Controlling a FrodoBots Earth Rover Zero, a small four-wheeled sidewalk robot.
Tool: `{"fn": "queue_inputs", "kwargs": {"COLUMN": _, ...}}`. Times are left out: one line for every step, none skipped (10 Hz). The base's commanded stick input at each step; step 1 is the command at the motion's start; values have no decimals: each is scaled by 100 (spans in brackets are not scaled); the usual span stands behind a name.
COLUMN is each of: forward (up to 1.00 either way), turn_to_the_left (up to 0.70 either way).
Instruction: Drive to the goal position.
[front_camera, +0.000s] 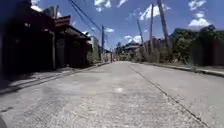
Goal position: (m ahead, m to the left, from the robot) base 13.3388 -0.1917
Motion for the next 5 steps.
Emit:
{"fn": "queue_inputs", "kwargs": {"forward": 85, "turn_to_the_left": -11}}
{"fn": "queue_inputs", "kwargs": {"forward": 85, "turn_to_the_left": 4}}
{"fn": "queue_inputs", "kwargs": {"forward": 85, "turn_to_the_left": 0}}
{"fn": "queue_inputs", "kwargs": {"forward": 86, "turn_to_the_left": 0}}
{"fn": "queue_inputs", "kwargs": {"forward": 100, "turn_to_the_left": 0}}
